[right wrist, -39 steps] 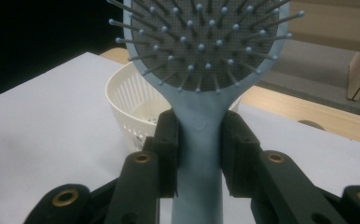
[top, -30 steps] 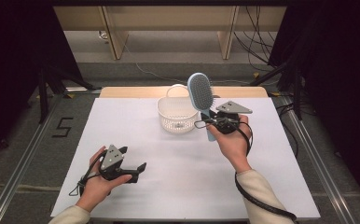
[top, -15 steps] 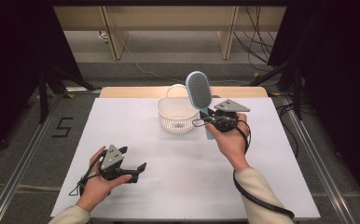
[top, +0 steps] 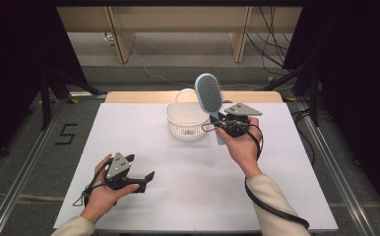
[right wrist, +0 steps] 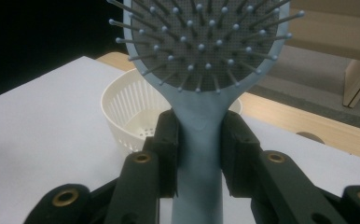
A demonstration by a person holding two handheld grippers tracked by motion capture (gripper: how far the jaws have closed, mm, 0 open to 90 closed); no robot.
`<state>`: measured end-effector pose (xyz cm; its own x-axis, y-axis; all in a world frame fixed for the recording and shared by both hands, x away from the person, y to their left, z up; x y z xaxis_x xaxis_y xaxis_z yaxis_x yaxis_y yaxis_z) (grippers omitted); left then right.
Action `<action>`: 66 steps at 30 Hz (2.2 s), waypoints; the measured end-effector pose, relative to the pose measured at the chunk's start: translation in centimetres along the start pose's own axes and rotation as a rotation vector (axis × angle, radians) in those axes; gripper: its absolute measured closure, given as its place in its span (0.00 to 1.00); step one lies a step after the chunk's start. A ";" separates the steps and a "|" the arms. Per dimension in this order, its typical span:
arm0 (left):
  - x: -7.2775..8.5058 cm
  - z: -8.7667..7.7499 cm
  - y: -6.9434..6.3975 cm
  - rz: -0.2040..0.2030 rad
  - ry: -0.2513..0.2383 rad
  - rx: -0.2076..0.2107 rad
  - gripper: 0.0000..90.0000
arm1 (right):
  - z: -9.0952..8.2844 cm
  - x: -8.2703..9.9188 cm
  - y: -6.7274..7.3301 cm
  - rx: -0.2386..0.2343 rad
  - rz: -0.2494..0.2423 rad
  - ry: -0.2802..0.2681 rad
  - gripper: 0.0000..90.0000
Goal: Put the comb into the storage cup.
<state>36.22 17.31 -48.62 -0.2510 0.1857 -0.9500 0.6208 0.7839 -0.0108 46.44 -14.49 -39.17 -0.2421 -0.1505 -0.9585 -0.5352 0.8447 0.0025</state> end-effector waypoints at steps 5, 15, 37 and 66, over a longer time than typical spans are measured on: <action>0.0 0.0 0.0 -0.001 0.000 -0.002 0.07 | 0.2 0.0 0.0 -0.001 -0.001 -0.001 0.78; 0.0 0.0 0.0 0.002 0.001 -0.001 0.07 | 0.7 -0.2 0.0 -0.003 -0.005 0.004 0.78; 0.0 0.0 0.0 -0.001 0.000 0.001 0.07 | 1.5 -0.9 0.0 0.004 -0.005 -0.005 0.78; 0.0 0.0 0.0 -0.004 -0.001 -0.001 0.07 | 2.6 -1.6 0.0 0.004 0.004 -0.016 0.78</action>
<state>36.24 17.34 -48.59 -0.2523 0.1822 -0.9503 0.6191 0.7852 -0.0139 48.91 -12.99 -38.41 -0.2313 -0.1391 -0.9629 -0.5311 0.8473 0.0052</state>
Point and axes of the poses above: each handheld gripper's, and its own axes: z roughly forward along the jaws, x roughly out of its underside, y roughly to its left, the point moved 3 cm from there along z, roughly forward along the jaws, and after that the axes turned 8 degrees about -y, right-handed, at the moved point
